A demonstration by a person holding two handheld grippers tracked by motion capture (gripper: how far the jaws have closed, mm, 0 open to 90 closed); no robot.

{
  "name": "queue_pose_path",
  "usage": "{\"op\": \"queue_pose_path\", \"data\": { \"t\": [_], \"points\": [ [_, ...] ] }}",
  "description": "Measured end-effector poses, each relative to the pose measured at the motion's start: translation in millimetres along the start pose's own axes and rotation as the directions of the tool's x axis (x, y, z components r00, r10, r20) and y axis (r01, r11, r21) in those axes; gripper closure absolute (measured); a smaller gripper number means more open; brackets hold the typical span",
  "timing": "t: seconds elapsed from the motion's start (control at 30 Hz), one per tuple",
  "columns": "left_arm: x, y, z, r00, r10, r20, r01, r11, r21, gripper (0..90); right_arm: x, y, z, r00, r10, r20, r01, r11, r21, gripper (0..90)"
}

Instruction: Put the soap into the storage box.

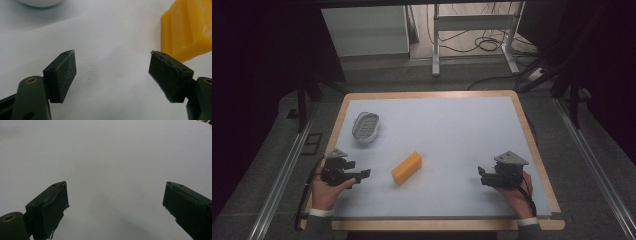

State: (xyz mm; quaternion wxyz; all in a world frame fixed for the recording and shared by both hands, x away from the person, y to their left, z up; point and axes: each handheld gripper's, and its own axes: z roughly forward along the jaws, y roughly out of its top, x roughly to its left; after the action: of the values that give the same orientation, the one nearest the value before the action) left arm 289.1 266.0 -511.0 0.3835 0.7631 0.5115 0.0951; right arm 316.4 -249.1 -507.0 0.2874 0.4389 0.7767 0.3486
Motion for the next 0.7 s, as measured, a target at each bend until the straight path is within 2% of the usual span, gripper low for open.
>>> {"op": "queue_pose_path", "data": {
  "t": [0.13,0.3,0.43,0.53,0.7],
  "points": [
    [-0.3,2.0,-0.4,1.0,0.005,-0.002,-0.005,1.0,-0.006,22.1,-6.6,-3.8,-5.1,0.9992,0.039,-0.004,-0.039,0.999,-0.006,6.1],
    [0.1,1.5,2.2,0.9997,0.013,-0.021,-0.012,0.9998,0.012,21.9,-13.7,-8.8,-7.2,0.9977,0.068,-0.003,-0.068,0.998,-0.001,6.1],
    [-0.7,0.8,1.5,0.9995,0.02,-0.023,-0.02,0.9998,0.01,21.8,-14.1,-9.3,-6.0,0.9978,0.067,-0.005,-0.067,0.998,0.003,6.1],
    [-1.6,-0.2,-0.9,0.9994,0.024,-0.024,-0.023,0.9997,0.005,21.6,-12.2,-9.2,-4.0,0.9988,0.047,-0.014,-0.047,0.999,0.005,6.1],
    [-1.6,-1.0,-1.4,0.9993,0.026,-0.027,-0.026,0.9996,0.009,21.6,-7.9,-7.8,-2.6,0.9982,0.051,-0.032,-0.052,0.999,-0.005,6.1]
  ]
}}
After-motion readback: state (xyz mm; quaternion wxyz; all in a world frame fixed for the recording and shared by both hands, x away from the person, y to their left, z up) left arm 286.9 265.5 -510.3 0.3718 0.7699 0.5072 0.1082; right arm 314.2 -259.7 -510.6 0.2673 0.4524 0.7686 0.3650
